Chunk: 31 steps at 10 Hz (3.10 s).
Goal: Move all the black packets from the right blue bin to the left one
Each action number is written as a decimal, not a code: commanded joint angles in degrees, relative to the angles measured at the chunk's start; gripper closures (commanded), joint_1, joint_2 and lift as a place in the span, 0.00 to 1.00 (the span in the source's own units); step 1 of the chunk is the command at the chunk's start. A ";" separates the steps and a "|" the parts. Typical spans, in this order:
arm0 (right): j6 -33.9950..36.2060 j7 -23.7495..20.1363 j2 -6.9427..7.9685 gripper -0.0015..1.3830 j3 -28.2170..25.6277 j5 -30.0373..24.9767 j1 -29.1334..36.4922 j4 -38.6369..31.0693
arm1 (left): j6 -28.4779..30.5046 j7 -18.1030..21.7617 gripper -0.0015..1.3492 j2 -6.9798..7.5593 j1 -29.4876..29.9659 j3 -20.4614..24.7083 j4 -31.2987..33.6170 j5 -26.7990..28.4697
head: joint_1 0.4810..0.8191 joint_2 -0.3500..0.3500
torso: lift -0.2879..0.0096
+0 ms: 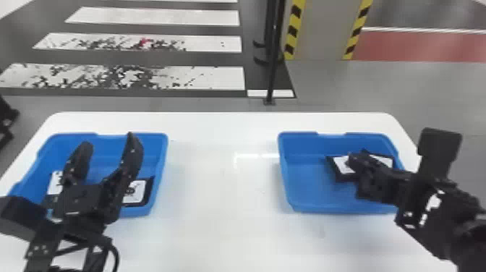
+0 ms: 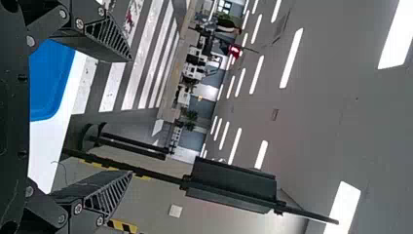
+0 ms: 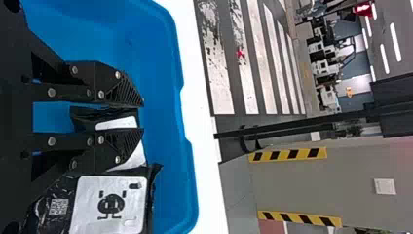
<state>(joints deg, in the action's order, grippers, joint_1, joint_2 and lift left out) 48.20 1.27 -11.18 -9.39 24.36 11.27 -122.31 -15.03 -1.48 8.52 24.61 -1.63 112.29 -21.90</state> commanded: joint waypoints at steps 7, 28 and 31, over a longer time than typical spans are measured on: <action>12.13 -2.32 -1.48 0.08 0.25 -11.10 -9.73 8.61 | 0.40 0.16 0.18 0.09 0.14 -0.65 0.00 -0.84 | 0.63 0.39 | 0.40; 3.69 -6.10 -0.87 0.83 0.71 -4.71 -6.22 6.93 | -2.55 0.33 0.18 0.53 0.00 -2.94 -0.42 -3.81 | 0.63 0.39 | 0.40; -0.81 -15.42 -2.27 0.83 6.31 0.89 -9.87 7.21 | -6.21 0.25 0.18 1.94 -1.12 -8.65 1.27 -7.24 | 0.63 0.46 | 0.40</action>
<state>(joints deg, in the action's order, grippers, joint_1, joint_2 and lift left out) 48.04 -14.04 -13.16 -4.32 23.84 2.19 -115.36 -20.94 -1.19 10.20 23.70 -9.22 113.06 -28.96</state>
